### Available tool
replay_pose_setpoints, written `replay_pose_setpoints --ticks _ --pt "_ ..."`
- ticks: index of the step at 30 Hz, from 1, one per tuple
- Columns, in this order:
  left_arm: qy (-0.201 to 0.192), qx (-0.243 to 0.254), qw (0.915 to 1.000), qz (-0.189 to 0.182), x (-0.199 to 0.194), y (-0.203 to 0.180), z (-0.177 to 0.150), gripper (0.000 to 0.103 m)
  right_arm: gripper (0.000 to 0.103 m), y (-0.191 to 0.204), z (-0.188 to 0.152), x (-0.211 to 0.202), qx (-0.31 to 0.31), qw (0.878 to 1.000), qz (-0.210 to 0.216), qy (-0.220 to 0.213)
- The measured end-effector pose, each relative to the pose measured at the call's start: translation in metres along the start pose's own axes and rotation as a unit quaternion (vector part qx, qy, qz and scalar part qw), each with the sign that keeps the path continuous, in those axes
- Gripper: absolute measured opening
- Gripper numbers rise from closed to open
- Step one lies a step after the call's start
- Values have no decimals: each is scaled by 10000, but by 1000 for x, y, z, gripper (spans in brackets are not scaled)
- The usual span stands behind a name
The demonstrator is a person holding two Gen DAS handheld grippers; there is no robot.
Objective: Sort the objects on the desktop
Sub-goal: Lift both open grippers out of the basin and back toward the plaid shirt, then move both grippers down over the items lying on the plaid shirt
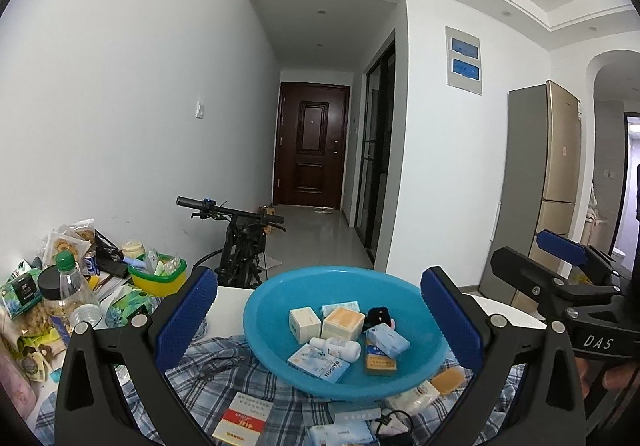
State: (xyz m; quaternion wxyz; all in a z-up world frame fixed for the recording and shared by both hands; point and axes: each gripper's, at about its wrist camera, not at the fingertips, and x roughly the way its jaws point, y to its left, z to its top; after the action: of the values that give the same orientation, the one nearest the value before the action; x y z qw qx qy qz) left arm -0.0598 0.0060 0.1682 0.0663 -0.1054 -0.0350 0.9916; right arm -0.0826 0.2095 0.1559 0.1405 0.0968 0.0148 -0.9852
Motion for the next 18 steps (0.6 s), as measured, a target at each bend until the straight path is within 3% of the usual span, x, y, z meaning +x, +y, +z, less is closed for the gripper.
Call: replay_pose_setpoints --ticks 7,18 --pt "402 -81 9991 -132 -3 0 -16 103 103 5 -16 -10 48 9997 29 251" --pt "1047 -4 9945 -47 10 9 -54 103 103 -5 -54 -3 235 9958 40 884"
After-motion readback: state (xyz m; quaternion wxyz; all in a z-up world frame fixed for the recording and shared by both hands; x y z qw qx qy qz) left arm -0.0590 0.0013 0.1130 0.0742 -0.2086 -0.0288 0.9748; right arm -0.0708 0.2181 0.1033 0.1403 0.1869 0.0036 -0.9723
